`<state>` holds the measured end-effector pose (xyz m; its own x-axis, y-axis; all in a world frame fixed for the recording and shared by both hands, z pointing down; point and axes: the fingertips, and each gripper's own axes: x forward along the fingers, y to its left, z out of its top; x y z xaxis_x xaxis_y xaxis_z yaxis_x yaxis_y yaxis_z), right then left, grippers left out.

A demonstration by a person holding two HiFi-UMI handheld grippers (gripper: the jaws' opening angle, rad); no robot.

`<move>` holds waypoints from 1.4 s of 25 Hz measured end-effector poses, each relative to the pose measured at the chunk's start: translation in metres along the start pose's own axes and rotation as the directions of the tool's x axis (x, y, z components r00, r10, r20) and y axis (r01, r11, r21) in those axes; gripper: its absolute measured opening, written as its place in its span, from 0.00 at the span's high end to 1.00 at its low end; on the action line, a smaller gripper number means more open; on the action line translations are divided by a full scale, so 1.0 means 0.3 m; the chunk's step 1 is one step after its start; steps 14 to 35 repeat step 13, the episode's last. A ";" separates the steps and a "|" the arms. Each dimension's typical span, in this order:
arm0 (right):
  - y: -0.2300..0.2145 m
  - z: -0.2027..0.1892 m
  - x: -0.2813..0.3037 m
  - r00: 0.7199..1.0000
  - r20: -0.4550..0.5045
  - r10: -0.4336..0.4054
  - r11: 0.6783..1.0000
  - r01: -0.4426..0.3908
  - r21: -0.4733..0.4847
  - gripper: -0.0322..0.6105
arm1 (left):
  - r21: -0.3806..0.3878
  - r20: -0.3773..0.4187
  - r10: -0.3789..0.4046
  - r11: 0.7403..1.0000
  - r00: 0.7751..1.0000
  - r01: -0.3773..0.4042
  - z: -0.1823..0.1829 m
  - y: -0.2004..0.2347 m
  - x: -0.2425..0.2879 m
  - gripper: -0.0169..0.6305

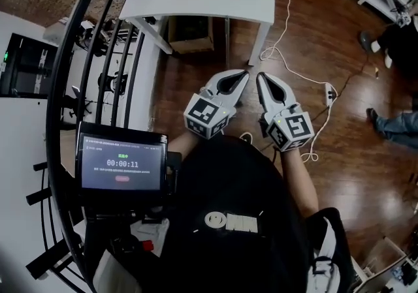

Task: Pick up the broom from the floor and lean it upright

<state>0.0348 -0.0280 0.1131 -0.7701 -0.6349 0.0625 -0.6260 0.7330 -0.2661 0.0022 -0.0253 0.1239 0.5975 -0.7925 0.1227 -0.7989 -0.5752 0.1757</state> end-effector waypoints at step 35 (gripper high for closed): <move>0.006 -0.003 -0.004 1.000 -0.017 0.006 1.000 -0.006 -0.012 0.95 | -0.003 0.027 0.019 1.000 0.999 -0.019 0.042 -0.008 -0.012 0.95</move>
